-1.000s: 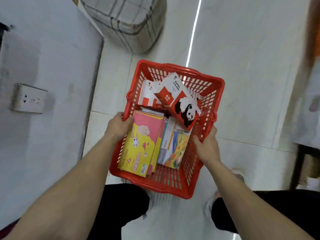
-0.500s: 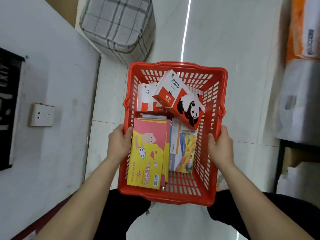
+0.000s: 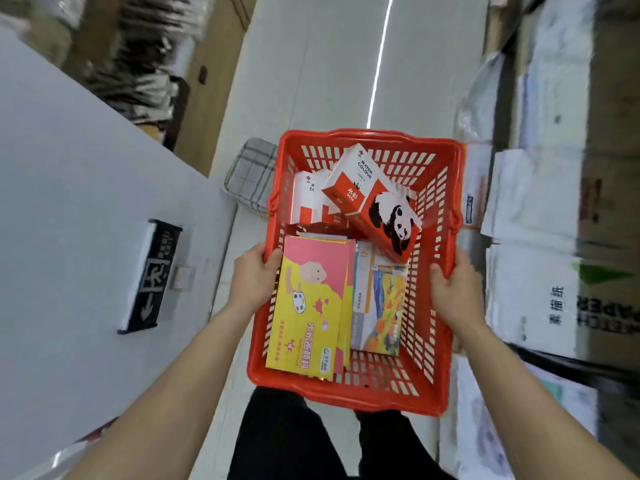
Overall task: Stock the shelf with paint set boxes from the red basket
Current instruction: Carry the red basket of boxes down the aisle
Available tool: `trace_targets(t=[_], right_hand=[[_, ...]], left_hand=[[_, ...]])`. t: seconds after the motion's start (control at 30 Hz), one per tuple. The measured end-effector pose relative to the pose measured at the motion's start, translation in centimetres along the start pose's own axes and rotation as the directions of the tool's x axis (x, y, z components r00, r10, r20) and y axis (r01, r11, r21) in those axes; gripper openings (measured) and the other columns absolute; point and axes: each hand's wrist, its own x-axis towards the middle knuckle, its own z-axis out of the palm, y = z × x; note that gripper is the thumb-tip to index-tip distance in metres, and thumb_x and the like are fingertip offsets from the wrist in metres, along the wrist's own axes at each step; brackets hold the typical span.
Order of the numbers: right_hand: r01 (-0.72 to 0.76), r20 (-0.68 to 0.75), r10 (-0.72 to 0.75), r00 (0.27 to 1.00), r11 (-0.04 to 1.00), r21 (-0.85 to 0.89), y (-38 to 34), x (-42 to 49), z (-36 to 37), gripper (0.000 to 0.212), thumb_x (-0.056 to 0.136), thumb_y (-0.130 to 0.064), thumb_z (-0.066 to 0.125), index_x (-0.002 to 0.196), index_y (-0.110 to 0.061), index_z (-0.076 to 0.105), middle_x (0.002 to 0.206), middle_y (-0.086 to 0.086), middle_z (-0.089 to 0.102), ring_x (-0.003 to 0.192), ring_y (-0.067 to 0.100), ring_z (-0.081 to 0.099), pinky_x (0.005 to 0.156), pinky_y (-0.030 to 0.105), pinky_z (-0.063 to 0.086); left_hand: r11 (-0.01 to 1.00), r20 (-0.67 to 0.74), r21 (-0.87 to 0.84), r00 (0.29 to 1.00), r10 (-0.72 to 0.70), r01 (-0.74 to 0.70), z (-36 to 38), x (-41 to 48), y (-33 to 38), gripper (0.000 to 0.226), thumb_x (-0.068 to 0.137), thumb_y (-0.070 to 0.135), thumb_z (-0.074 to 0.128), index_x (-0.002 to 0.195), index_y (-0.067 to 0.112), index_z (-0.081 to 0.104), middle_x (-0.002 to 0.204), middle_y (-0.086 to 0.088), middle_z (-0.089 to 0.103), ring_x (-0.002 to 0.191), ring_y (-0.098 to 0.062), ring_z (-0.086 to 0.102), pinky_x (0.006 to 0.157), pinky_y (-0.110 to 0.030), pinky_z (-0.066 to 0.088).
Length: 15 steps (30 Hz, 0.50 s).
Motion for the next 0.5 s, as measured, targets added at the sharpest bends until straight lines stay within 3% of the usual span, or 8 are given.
trace_targets(t=[0.1,0.27,0.37,0.43,0.5], right_hand=[[0.047,-0.029,-0.048,0.998,0.998,-0.033,-4.6,2.7,-4.5,0.033,0.104,-0.015,0.057,0.137,-0.010,0.057,0.127,0.014,0.072,0.112,0.035,0.068,0.086,0.030,0.041],[0.093,-0.036,-0.095,0.995,0.994,-0.060,-12.1,10.1,-8.8,0.031,0.103,-0.015,0.057,0.133,-0.008,0.059,0.124,0.013,0.072,0.111,0.035,0.067,0.083,0.031,0.040],[0.093,-0.056,-0.097,0.994,0.993,-0.070,-16.7,15.3,-10.4,0.026,0.102,-0.015,0.057,0.126,-0.008,0.059,0.111,0.007,0.072,0.097,0.029,0.066,0.077,0.031,0.043],[0.102,-0.079,-0.107,0.991,0.992,-0.071,-20.0,18.7,-11.5,0.024,0.101,-0.014,0.058,0.124,-0.011,0.060,0.097,-0.005,0.067,0.087,0.021,0.061,0.064,0.025,0.041],[0.113,-0.087,-0.119,0.989,0.991,-0.068,-23.4,22.8,-12.4,0.028,0.101,-0.015,0.059,0.128,-0.011,0.059,0.099,-0.004,0.065,0.087,0.020,0.061,0.064,0.025,0.042]], left_hand=[[1.000,-0.033,-0.007,0.999,0.006,-0.006,-2.0,1.1,6.0,0.028,0.103,0.033,0.054,0.077,0.025,0.062,0.068,0.014,0.063,0.057,0.004,0.059,0.047,-0.010,0.032],[0.993,-0.037,-0.108,0.998,0.051,-0.055,-4.3,7.1,13.8,0.026,0.104,0.034,0.052,0.088,0.021,0.068,0.074,0.008,0.072,0.060,0.000,0.067,0.051,-0.018,0.040],[0.985,-0.039,-0.128,0.993,0.111,-0.115,-6.1,12.6,18.6,0.026,0.104,0.033,0.053,0.083,0.023,0.065,0.066,0.015,0.067,0.057,0.013,0.063,0.044,-0.009,0.039],[0.984,-0.029,-0.119,0.991,0.129,-0.132,-7.6,16.1,22.1,0.024,0.104,0.034,0.053,0.083,0.029,0.063,0.059,0.020,0.065,0.059,0.021,0.060,0.045,-0.003,0.039],[0.976,-0.015,-0.158,0.989,0.148,-0.148,-9.0,19.9,25.4,0.023,0.104,0.035,0.053,0.084,0.032,0.062,0.063,0.022,0.068,0.063,0.015,0.065,0.045,-0.005,0.041]])
